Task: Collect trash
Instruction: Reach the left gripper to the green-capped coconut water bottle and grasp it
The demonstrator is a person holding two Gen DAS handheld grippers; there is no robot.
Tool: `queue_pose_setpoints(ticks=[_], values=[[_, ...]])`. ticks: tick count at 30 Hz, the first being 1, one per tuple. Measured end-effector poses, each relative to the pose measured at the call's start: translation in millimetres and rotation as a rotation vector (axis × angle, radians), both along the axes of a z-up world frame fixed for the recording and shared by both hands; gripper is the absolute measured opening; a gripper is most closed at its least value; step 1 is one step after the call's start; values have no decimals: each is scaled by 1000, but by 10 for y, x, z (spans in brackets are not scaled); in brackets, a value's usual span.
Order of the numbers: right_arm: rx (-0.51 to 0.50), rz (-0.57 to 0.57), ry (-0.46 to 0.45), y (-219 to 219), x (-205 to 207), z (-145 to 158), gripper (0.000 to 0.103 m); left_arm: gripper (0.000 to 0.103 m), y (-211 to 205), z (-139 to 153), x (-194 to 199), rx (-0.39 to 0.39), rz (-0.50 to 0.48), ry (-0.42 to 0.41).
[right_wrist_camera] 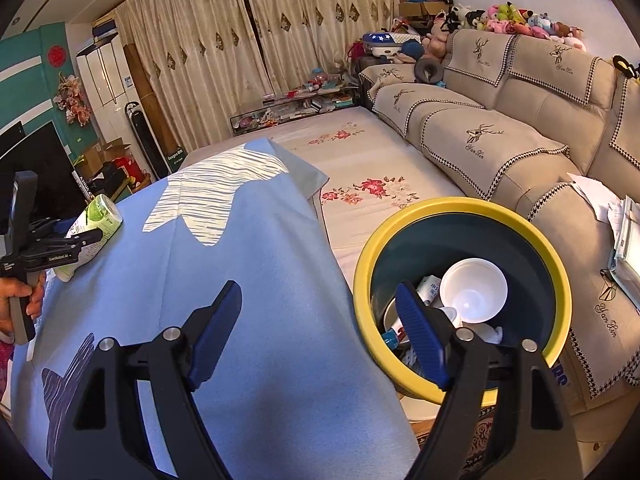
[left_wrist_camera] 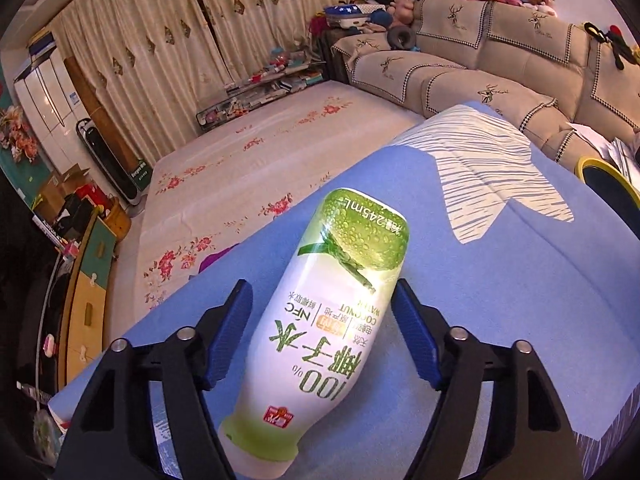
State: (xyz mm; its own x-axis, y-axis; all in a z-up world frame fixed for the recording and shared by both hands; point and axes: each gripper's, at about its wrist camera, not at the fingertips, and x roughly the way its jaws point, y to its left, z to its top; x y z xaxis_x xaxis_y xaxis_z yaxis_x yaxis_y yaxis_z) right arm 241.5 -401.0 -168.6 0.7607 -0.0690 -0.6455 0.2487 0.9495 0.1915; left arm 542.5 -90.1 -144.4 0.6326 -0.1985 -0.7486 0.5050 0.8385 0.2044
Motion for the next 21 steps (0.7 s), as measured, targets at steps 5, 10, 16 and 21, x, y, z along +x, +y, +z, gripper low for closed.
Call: queue_pose_setpoints(ticks=[5, 10, 16, 21], values=[[5, 3, 3, -13, -1, -5, 75, 67, -16, -40, -22, 9, -7, -9], [11, 2, -4, -22, -32, -7, 75, 58, 32, -13, -119, -24, -3, 1], [3, 2, -24, -16, -64, 24, 75, 56, -20, 194, -485, -44, 6, -21], [-21, -4, -37, -19, -105, 81, 75, 56, -114, 433, -940, -67, 6, -49]])
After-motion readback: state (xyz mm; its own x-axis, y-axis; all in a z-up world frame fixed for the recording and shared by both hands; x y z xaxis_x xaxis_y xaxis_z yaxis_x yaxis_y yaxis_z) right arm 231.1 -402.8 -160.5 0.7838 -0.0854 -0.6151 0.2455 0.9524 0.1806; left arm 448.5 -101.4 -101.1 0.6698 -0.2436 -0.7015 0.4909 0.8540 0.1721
